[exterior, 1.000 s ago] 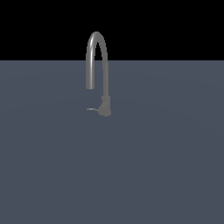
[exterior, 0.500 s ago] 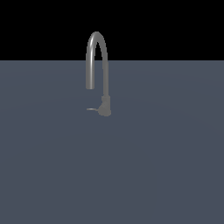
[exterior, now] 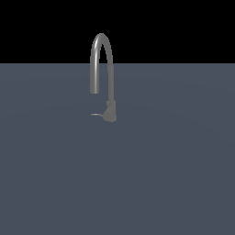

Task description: Turn on the faucet by rotating a designated handle.

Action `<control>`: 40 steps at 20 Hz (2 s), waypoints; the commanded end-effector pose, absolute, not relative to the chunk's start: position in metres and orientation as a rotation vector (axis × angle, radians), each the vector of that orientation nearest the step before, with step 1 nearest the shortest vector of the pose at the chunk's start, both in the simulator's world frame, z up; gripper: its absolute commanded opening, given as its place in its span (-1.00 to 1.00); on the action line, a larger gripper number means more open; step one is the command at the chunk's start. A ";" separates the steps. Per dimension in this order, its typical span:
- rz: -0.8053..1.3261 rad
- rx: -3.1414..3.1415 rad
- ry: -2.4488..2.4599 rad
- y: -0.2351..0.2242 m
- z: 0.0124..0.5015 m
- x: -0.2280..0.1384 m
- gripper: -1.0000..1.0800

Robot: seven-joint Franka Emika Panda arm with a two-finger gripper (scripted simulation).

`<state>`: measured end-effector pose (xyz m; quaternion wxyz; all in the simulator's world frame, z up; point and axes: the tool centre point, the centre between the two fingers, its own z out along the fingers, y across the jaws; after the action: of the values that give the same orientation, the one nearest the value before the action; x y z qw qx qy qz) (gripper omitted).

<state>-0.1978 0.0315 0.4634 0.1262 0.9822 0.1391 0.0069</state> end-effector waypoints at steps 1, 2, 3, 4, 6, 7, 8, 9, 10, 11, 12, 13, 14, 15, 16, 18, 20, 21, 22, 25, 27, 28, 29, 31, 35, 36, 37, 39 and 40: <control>0.011 2.773 0.504 0.040 0.453 -0.185 -1.00; 0.007 2.735 0.543 0.043 0.448 -0.180 -1.00; 0.004 2.698 0.580 0.047 0.444 -0.175 -1.00; 0.000 2.661 0.616 0.050 0.439 -0.170 -1.00; -0.006 2.589 0.684 0.057 0.430 -0.161 -1.00; -0.009 2.554 0.715 0.060 0.425 -0.157 -1.00; -0.012 2.519 0.745 0.063 0.421 -0.153 -1.00; -0.014 2.484 0.774 0.066 0.416 -0.149 -1.00; -0.017 2.450 0.802 0.069 0.412 -0.146 -1.00; -0.019 2.417 0.829 0.071 0.407 -0.142 -1.00; -0.022 2.384 0.854 0.074 0.403 -0.139 -1.00; -0.024 2.352 0.879 0.077 0.398 -0.136 -1.00; -0.026 2.320 0.902 0.079 0.394 -0.133 -1.00; -0.028 2.288 0.925 0.082 0.389 -0.130 -1.00; -0.030 2.257 0.947 0.084 0.385 -0.127 -1.00; -0.034 2.197 0.988 0.089 0.376 -0.122 -1.00; -0.037 2.138 1.026 0.093 0.367 -0.117 -1.00; -0.039 2.109 1.044 0.095 0.363 -0.115 -1.00; -0.040 2.081 1.061 0.096 0.359 -0.113 -1.00; -0.044 1.998 1.110 0.102 0.347 -0.107 -1.00; -0.046 1.945 1.140 0.105 0.338 -0.103 -1.00; -0.048 1.919 1.154 0.106 0.334 -0.101 -1.00; -0.049 1.893 1.168 0.108 0.330 -0.100 -1.00; -0.051 1.841 1.194 0.110 0.323 -0.096 -1.00; -0.054 1.741 1.242 0.115 0.307 -0.090 -1.00; -0.055 1.717 1.253 0.116 0.303 -0.089 -1.00; -0.056 1.692 1.264 0.117 0.299 -0.087 -1.00; -0.058 1.644 1.285 0.119 0.292 -0.084 -1.00; -0.058 1.619 1.295 0.119 0.288 -0.083 -1.00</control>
<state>-0.0853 0.1179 0.2938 0.5002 0.6853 0.5288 -0.0241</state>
